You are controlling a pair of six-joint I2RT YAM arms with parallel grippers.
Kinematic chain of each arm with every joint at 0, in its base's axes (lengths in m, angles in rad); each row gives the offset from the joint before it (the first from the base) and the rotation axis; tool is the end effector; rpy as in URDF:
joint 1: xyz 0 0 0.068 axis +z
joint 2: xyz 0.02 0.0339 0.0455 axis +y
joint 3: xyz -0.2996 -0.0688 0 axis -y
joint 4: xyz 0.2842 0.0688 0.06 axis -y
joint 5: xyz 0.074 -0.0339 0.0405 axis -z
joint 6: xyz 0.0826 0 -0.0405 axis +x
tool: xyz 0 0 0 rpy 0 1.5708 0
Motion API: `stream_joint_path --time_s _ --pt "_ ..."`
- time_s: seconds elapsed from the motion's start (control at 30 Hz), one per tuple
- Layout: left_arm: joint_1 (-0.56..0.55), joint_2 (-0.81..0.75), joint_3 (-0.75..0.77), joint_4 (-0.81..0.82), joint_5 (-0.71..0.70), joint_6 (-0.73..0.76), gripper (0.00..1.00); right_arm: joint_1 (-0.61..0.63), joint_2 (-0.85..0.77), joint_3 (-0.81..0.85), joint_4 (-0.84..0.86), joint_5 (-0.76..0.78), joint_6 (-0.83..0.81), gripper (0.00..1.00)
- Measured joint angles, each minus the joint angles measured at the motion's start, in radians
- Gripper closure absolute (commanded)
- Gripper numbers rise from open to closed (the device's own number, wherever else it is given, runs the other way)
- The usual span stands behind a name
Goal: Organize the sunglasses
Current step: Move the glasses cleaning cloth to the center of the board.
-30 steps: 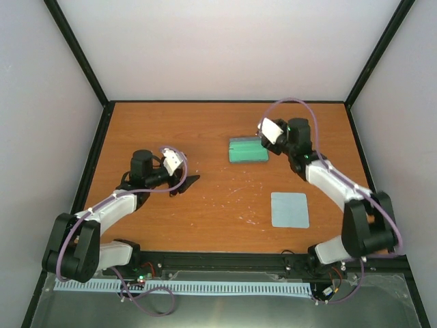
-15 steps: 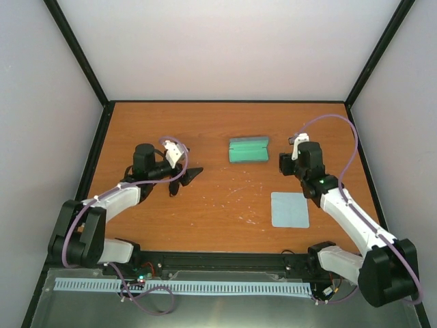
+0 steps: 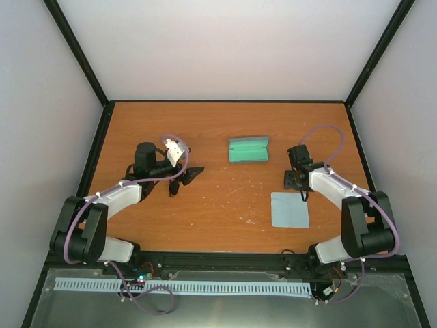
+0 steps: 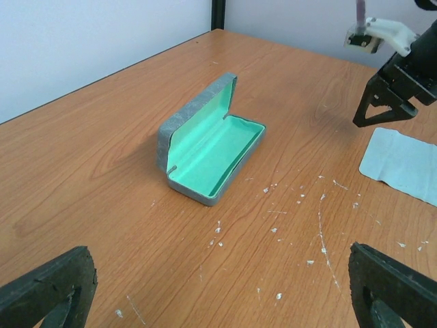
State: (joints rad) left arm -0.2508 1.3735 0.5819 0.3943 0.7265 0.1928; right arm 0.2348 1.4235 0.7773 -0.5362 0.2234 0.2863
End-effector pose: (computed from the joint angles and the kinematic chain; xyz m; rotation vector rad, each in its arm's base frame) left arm 0.3049 -0.1348 0.1947 0.8749 1.7252 -0.7487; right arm 0.2937 0.0514 0.1436 0.1294 2.7037 -0.1562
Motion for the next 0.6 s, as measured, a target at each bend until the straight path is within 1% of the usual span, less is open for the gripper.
stream_joint_path --time_s 0.03,0.1,0.13,0.27,0.37,0.5,0.6 --pt "0.000 0.000 0.000 0.000 0.000 0.000 0.01 -0.011 0.015 0.000 -0.005 -0.002 0.010 0.43" --pt "0.000 0.000 0.000 -0.001 0.000 0.000 0.01 -0.034 0.035 0.000 -0.016 -0.029 0.025 0.55" --pt "0.000 0.000 0.000 -0.001 0.000 0.000 0.01 -0.039 0.035 0.000 -0.015 -0.052 0.036 0.60" --pt "-0.001 -0.003 -0.005 -0.001 -0.002 -0.001 0.00 -0.034 -0.009 -0.008 -0.006 -0.134 0.063 0.72" --pt "-0.001 -0.006 -0.016 -0.001 -0.002 -0.001 0.00 -0.023 -0.050 -0.029 -0.014 -0.170 0.082 0.79" --pt "-0.001 -0.010 -0.028 -0.001 -0.003 -0.001 0.01 -0.008 -0.075 -0.084 -0.042 -0.220 0.120 0.77" --pt "-0.001 -0.013 -0.031 -0.001 -0.006 -0.001 0.00 0.031 -0.080 -0.122 -0.070 -0.246 0.157 0.77"
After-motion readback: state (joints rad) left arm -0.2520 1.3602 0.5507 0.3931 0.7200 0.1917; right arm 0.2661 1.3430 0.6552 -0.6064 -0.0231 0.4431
